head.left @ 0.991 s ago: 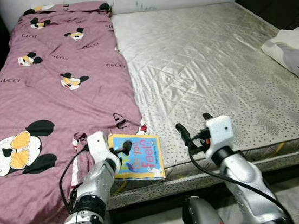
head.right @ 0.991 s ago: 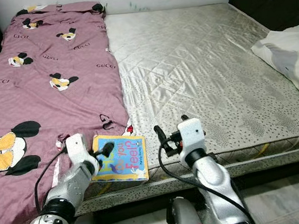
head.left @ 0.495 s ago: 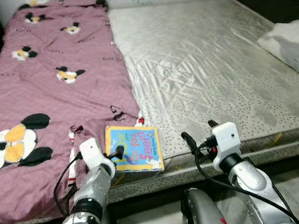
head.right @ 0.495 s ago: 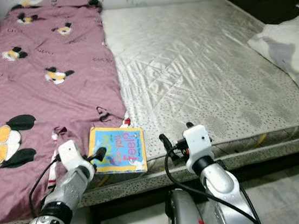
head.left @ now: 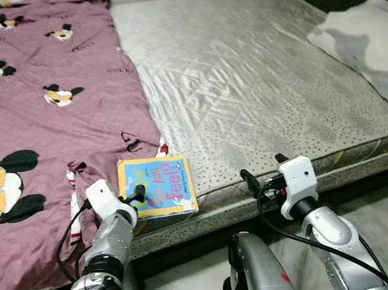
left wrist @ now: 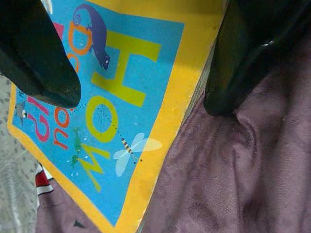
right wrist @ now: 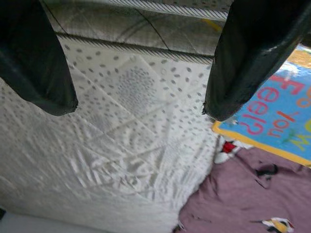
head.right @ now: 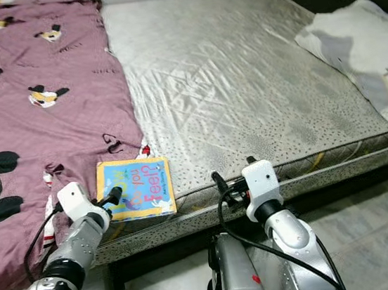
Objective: Clean up the room
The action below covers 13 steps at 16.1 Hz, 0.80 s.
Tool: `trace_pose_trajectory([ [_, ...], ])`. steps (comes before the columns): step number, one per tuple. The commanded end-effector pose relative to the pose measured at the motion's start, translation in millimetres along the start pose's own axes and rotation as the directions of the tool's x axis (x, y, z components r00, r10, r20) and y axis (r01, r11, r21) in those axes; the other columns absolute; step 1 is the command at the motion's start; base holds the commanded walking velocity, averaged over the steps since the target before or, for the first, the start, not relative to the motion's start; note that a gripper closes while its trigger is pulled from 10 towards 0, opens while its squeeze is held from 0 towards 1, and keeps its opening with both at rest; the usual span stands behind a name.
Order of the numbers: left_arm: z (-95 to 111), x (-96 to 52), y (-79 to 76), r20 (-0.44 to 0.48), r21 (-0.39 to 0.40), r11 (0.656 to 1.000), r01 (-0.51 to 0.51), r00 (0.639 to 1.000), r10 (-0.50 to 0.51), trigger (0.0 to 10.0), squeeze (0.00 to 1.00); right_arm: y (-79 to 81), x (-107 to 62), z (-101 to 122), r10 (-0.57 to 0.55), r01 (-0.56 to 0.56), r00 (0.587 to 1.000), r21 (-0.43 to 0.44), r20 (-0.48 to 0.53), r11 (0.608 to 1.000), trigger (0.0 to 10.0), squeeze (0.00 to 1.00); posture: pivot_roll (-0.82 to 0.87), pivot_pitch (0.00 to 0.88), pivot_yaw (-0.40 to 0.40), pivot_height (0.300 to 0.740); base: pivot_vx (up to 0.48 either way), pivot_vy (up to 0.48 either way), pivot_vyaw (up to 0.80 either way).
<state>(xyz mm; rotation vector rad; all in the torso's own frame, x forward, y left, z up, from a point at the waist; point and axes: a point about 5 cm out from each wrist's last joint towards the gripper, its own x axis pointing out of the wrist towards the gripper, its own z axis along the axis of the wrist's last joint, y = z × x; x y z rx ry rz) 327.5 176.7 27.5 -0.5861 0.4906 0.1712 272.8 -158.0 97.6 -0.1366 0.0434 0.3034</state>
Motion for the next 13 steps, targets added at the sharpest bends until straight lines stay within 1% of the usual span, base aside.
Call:
trace_pose_trajectory([
  [1, -10.5, 0.2, -4.1, -0.075, -0.064, 0.997, 0.039, 0.996, -0.044, 10.0, 0.0, -3.9, -0.4, 12.6, -0.011, 0.011, 0.999, -0.011, 0.036, 1.0, 10.0, 0.0, -0.13, 0.135, -0.069, 0.558, 0.0, 0.0, 0.0],
  [2, -12.5, 0.7, -9.4, -0.103, -0.118, 0.99, 0.08, 0.99, -0.092, 10.0, 0.0, -7.7, -2.3, 19.4, -0.013, 0.014, 0.999, -0.02, 0.052, 1.0, 10.0, 0.0, -0.16, 0.139, -0.07, 0.558, 0.0, 0.0, 0.0],
  [3, -12.8, 0.8, -9.9, -0.108, -0.148, 0.986, 0.077, 0.99, -0.093, 0.7, 0.0, -10.1, -3.1, 21.7, -0.018, 0.02, 0.998, -0.025, 0.057, 0.999, 10.0, 0.0, -0.16, 0.14, -0.07, 0.558, 0.0, 0.0, 0.0],
  [4, -12.6, 0.8, -7.7, -0.101, -0.188, 0.981, 0.057, 0.992, -0.077, 0.7, 0.0, -11.9, -3.5, 22.9, -0.025, 0.027, 0.998, -0.028, 0.06, 0.999, 10.0, 0.0, -0.16, 0.14, -0.07, 0.558, 0.0, 0.0, 0.0],
  [5, -12.0, 0.8, -8.0, -0.094, -0.22, 0.973, 0.069, 0.991, -0.092, 0.0, 0.0, -13.3, -3.9, 23.1, -0.033, 0.035, 0.998, -0.034, 0.059, 0.999, 10.0, 0.0, -0.17, 0.141, -0.07, 0.558, 0.0, 0.0, 0.0],
  [8, -3.5, 1.6, -14.0, -0.01, -0.265, 0.952, 0.153, 0.987, -0.162, 0.0, 0.0, -13.4, -4.5, 24.3, -0.035, 0.037, 0.998, -0.041, 0.053, 0.998, 10.0, 0.0, -0.17, 0.138, -0.071, 0.558, 0.0, 0.0, 0.0],
  [10, 2.0, 1.3, -11.2, 0.052, -0.35, 0.921, 0.169, 0.986, -0.161, 0.0, 0.0, -12.1, -1.8, 26.7, -0.03, 0.033, 0.998, -0.055, 0.062, 0.998, 10.0, 0.0, -0.16, 0.134, -0.071, 0.558, 0.0, 0.0, 0.0],
  [12, 5.9, 1.2, -9.4, 0.084, -0.366, 0.914, 0.174, 0.985, -0.154, 0.0, 0.0, -13.3, 0.1, 27.9, -0.034, 0.037, 0.997, -0.056, 0.065, 0.998, 10.0, 0.0, -0.16, 0.132, -0.07, 0.558, 0.0, 0.0, 0.0],
  [13, 5.2, 1.1, -10.9, 0.081, -0.372, 0.908, 0.194, 0.981, -0.177, 0.0, 0.0, -14.5, 0.5, 27.9, -0.041, 0.045, 0.997, -0.062, 0.065, 0.997, 10.0, 0.0, -0.16, 0.13, -0.07, 0.558, 0.0, 0.0, 0.0],
])
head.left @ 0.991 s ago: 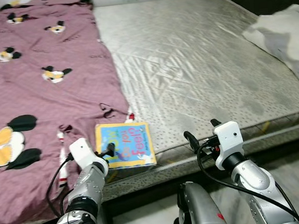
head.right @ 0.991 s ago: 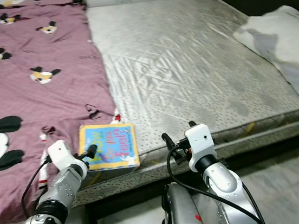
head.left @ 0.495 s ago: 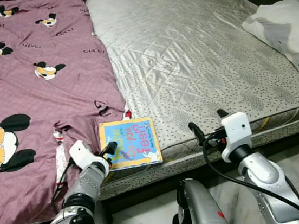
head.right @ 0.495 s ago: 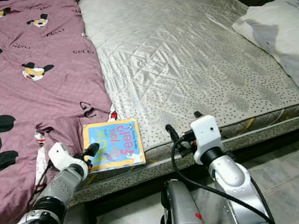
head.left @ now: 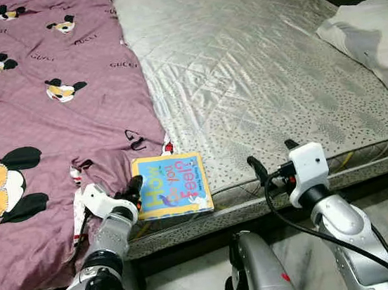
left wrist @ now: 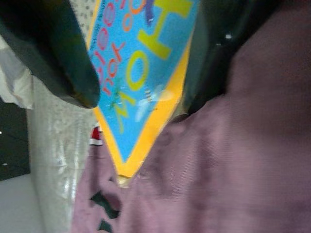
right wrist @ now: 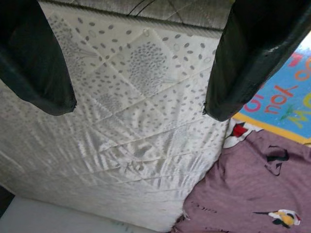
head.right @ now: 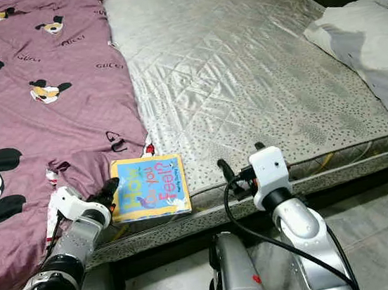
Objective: Clean up the room
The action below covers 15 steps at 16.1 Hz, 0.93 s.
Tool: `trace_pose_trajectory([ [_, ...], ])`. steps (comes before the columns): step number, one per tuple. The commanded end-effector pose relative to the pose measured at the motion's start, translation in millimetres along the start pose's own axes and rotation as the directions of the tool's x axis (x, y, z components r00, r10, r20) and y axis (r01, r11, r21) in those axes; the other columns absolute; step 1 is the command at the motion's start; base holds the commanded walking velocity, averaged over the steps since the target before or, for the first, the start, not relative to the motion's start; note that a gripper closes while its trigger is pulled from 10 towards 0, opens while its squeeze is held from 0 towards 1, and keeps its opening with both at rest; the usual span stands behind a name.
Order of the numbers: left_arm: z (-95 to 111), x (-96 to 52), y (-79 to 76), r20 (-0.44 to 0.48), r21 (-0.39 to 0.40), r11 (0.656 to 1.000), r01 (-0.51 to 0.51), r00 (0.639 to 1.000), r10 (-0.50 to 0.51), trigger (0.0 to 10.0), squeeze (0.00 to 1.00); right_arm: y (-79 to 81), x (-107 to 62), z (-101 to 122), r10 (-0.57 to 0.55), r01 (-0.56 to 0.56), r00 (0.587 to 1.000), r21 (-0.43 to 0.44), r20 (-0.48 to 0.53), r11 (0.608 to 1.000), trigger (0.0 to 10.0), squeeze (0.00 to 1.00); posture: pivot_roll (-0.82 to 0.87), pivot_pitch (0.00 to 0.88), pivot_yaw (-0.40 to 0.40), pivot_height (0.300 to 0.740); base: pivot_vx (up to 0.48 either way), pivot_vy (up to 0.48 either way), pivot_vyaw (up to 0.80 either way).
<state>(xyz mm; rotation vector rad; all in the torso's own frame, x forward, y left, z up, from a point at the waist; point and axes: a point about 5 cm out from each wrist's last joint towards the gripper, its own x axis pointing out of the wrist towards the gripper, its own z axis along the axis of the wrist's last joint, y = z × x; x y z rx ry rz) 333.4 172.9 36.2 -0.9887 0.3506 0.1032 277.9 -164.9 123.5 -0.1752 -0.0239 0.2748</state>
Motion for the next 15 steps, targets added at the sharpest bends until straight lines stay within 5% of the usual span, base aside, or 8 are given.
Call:
trace_pose_trajectory([
  [1, -2.7, 0.8, -3.1, -0.016, -0.008, 1.0, 0.028, 0.999, -0.028, 0.0, 0.0, -3.9, -0.2, 2.8, -0.011, 0.011, 1.0, -0.018, 0.005, 1.0, 10.0, 0.0, -0.16, 0.128, -0.069, 0.558, 0.0, 0.0, 0.0],
  [5, -9.5, 0.9, -6.0, -0.06, -0.006, 0.998, 0.061, 0.996, -0.061, 0.0, 0.0, -2.5, 3.3, 2.4, -0.013, 0.013, 1.0, -0.024, 0.006, 1.0, 10.0, 0.0, -0.15, 0.119, -0.066, 0.558, 0.0, 0.0, 0.0],
  [8, -3.3, 1.0, -0.4, -0.026, 0.142, 0.989, -0.045, 0.998, 0.049, 0.0, 0.0, -1.8, 2.9, 2.8, -0.009, 0.009, 1.0, -0.034, 0.011, 0.999, 10.0, 0.0, -0.15, 0.118, -0.058, 0.558, 0.0, 0.0, 0.0],
  [9, 0.4, -1.3, 7.7, 0.002, 0.145, 0.983, -0.111, 0.994, 0.112, 10.0, 0.0, -3.2, 1.4, 0.8, -0.014, 0.014, 1.0, -0.036, 0.004, 0.999, 10.0, 0.0, -0.15, 0.118, -0.058, 0.558, 0.0, 0.0, 0.0],
  [11, 3.7, -4.4, 17.1, 0.011, 0.138, 0.975, -0.175, 0.984, 0.175, 10.0, 0.0, -3.8, 0.5, -1.0, -0.018, 0.018, 1.0, -0.034, -0.003, 0.999, 10.0, 0.0, -0.15, 0.118, -0.058, 0.558, 0.0, 0.0, 0.0],
  [12, 1.9, -6.5, 23.4, -0.039, 0.217, 0.956, -0.198, 0.977, 0.211, 10.0, 1.0, -1.6, 1.5, -0.4, -0.009, 0.009, 1.0, -0.028, -0.001, 1.0, 10.0, 0.0, -0.14, 0.117, -0.06, 0.558, 0.0, 0.0, 0.0],
  [15, 4.4, -6.3, 22.9, -0.045, 0.302, 0.936, -0.182, 0.978, 0.205, 10.0, 1.0, 2.9, 3.3, -0.1, 0.016, -0.016, 1.0, 0.009, 0.007, 1.0, 10.0, 0.0, -0.14, 0.117, -0.06, 0.538, 0.0, 0.0, 0.0],
])
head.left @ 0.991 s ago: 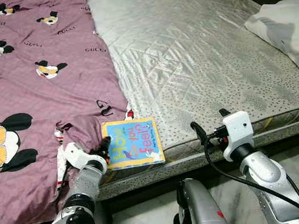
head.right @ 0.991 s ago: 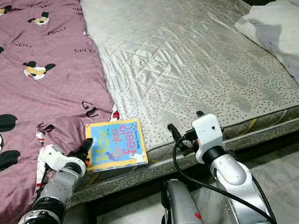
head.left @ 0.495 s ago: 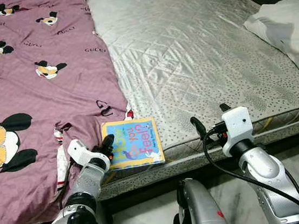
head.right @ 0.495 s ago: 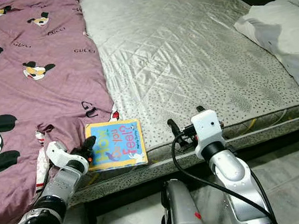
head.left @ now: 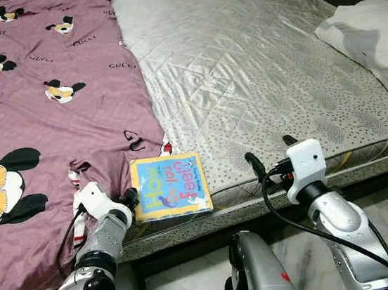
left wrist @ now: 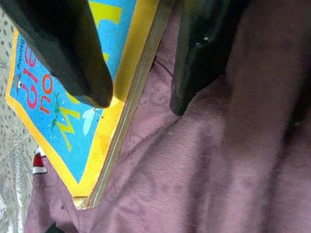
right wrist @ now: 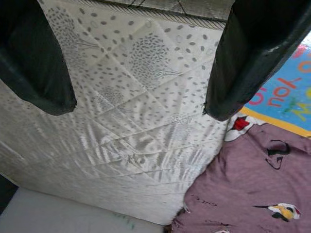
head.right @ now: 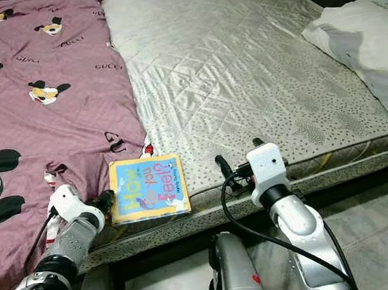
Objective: Clean up the room
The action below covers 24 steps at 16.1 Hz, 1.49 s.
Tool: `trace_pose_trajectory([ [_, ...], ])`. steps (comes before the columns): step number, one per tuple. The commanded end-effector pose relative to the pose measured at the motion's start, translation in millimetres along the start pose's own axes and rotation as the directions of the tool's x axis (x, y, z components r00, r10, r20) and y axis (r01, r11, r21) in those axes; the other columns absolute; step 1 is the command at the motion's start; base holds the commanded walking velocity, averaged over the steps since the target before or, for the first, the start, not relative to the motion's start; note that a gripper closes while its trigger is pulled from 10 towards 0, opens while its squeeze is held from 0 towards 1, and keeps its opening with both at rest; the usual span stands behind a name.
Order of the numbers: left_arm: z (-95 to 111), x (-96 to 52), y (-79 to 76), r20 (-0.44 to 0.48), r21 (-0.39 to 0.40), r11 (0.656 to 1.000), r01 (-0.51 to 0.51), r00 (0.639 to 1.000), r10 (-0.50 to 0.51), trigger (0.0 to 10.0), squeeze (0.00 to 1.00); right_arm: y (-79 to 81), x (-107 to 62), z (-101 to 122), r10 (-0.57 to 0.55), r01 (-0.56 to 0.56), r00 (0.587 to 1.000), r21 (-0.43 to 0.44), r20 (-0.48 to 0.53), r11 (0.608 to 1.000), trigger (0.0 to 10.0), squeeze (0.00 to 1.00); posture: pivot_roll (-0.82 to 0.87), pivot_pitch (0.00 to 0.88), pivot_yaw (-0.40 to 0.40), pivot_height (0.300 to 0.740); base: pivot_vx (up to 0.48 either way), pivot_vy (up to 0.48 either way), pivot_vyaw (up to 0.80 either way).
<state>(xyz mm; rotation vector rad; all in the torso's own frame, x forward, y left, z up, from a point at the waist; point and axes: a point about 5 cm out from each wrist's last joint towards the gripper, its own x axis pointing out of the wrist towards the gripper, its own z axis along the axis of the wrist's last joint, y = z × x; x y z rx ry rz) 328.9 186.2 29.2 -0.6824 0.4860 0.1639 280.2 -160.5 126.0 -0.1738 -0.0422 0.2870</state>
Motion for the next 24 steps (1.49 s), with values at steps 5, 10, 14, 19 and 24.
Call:
trace_pose_trajectory([
  [5, -3.2, -1.4, 8.7, -0.036, 0.008, 0.998, -0.055, 0.998, 0.055, 10.0, 1.0, 4.4, -2.2, -5.7, 0.002, -0.002, 1.0, 0.008, -0.017, 1.0, 10.0, 0.0, -0.13, 0.133, -0.053, 0.523, 0.0, 0.0, 0.0],
  [10, -6.7, -0.2, 2.8, -0.079, 0.032, 0.999, -0.02, 0.997, 0.023, 2.5, 0.0, -1.8, -1.8, -4.4, -0.018, 0.018, 1.0, -0.009, -0.018, 1.0, 10.0, 0.0, -0.14, 0.135, -0.051, 0.523, 0.0, 0.0, 0.0],
  [14, 0.9, 2.5, -8.0, -0.02, 0.024, 1.0, 0.011, 1.0, -0.011, 0.0, 0.0, -2.8, -1.2, -3.6, -0.028, 0.028, 0.999, -0.018, -0.016, 0.999, 10.0, 0.0, -0.15, 0.131, -0.05, 0.523, 0.0, 0.0, 0.0],
  [19, 11.6, 5.8, -27.4, 0.067, 0.001, 0.998, 0.066, 0.996, -0.066, 0.0, 0.0, -8.7, -0.9, -2.6, -0.063, 0.062, 0.998, -0.034, -0.013, 0.997, 10.0, 0.0, -0.15, 0.129, -0.047, 0.523, 0.0, 0.0, 0.0],
  [24, 24.9, 7.7, -50.0, 0.141, -0.014, 0.988, 0.156, 0.978, -0.152, 0.0, 0.0, -9.1, 1.2, -3.7, -0.073, 0.072, 0.997, -0.041, -0.014, 0.997, 10.0, 0.0, -0.15, 0.13, -0.047, 0.523, 0.0, 0.0, 0.0],
])
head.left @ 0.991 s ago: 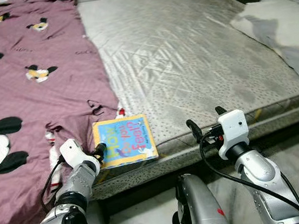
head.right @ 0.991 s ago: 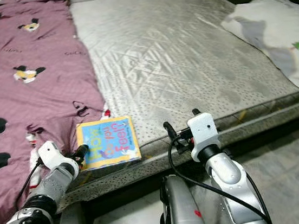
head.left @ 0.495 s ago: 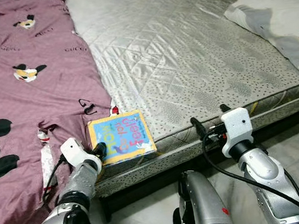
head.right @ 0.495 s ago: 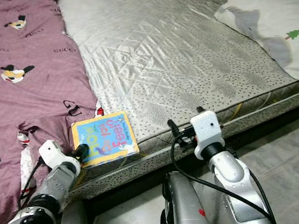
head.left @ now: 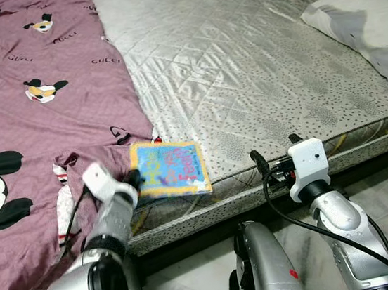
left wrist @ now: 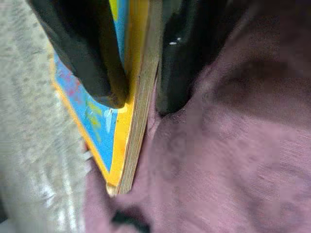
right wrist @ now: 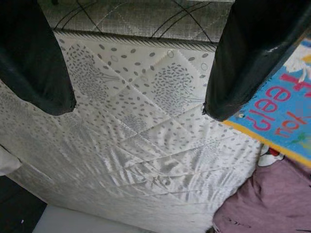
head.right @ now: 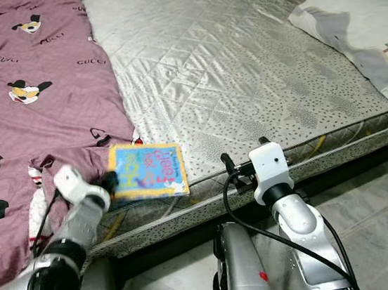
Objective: Clean up the room
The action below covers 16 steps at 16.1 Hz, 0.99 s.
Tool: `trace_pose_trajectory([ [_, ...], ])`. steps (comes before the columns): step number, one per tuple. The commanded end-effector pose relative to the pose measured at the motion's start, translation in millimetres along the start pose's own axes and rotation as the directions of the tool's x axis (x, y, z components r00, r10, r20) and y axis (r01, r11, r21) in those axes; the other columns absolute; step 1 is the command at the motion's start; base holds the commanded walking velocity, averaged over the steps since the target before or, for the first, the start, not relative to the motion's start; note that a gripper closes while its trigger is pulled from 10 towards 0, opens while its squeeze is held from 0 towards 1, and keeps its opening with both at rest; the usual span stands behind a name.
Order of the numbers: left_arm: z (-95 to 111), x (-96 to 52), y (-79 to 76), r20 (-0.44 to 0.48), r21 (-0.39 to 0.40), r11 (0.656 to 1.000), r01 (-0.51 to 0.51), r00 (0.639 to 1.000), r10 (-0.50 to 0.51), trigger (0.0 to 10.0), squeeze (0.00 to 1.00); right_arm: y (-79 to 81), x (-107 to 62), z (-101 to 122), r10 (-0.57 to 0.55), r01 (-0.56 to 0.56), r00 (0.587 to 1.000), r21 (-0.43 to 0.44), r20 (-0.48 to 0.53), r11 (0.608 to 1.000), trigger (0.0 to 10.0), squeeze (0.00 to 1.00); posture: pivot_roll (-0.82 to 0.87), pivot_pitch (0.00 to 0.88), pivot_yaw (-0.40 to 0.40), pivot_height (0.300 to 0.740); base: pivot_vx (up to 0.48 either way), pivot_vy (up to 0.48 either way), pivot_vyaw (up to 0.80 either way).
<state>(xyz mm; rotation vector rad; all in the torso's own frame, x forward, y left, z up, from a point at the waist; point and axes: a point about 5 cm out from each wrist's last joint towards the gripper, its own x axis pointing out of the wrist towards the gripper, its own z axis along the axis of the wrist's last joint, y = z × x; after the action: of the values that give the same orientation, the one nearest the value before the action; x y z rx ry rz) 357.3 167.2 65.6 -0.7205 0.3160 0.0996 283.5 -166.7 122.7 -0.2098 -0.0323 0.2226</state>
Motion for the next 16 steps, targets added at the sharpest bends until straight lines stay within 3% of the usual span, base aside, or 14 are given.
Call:
trace_pose_trajectory([
  [1, 4.7, 2.7, -13.2, 0.032, -0.005, 0.998, 0.055, 0.998, -0.055, 0.0, 0.0, -3.1, 0.5, 1.0, -0.014, 0.014, 1.0, -0.01, 0.006, 1.0, 10.0, 0.0, -0.14, 0.13, -0.045, 0.523, 0.0, 0.0, 0.0],
  [4, 5.5, 4.7, -30.6, 0.058, 0.026, 0.991, 0.128, 0.99, -0.129, 0.0, 0.0, -4.8, 0.4, 0.5, -0.023, 0.023, 1.0, -0.017, 0.005, 1.0, 10.0, 0.0, -0.14, 0.13, -0.045, 0.523, 0.0, 0.0, 0.0],
  [6, -5.8, 4.0, -44.1, 0.029, 0.057, 0.979, 0.195, 0.98, -0.197, 0.0, 0.0, -5.7, 0.2, -1.2, -0.028, 0.028, 1.0, -0.021, -0.001, 0.999, 10.0, 0.0, -0.14, 0.13, -0.045, 0.523, 0.0, 0.0, 0.0],
  [12, -30.7, -1.0, -42.1, -0.028, 0.068, 0.98, 0.188, 0.982, -0.187, 0.0, 0.0, -4.5, 4.1, -1.2, -0.026, 0.026, 1.0, -0.027, 0.004, 0.999, 10.0, 0.0, -0.12, 0.124, -0.044, 0.523, 0.0, 0.0, 0.0],
  [13, -41.5, -3.5, -38.6, -0.069, 0.067, 0.982, 0.178, 0.982, -0.174, 1.1, 0.0, -4.3, 4.2, -1.8, -0.027, 0.027, 1.0, -0.027, 0.004, 0.999, 10.0, 0.0, -0.12, 0.122, -0.04, 0.523, 0.0, 0.0, 0.0],
  [14, -46.9, -4.8, -36.5, -0.093, 0.072, 0.983, 0.171, 0.982, -0.164, 8.5, 0.0, -4.0, 3.8, -2.2, -0.027, 0.028, 1.0, -0.027, 0.004, 0.999, 10.0, 0.0, -0.12, 0.122, -0.04, 0.523, 0.0, 0.0, 0.0],
  [15, -50.1, -5.7, -34.8, -0.106, 0.081, 0.984, 0.16, 0.983, -0.151, 10.0, 0.98, -3.7, 3.4, -2.5, -0.028, 0.028, 1.0, -0.026, 0.004, 0.999, 10.0, 0.0, -0.12, 0.122, -0.04, 0.523, 0.0, 0.0, 0.0],
  [16, -50.1, -5.7, -34.8, -0.106, 0.081, 0.984, 0.16, 0.983, -0.151, 10.0, 0.98, -3.7, 3.4, -2.5, -0.028, 0.028, 1.0, -0.026, 0.004, 0.999, 10.0, 0.0, -0.12, 0.122, -0.04, 0.523, 0.0, 0.0, 0.0],
])
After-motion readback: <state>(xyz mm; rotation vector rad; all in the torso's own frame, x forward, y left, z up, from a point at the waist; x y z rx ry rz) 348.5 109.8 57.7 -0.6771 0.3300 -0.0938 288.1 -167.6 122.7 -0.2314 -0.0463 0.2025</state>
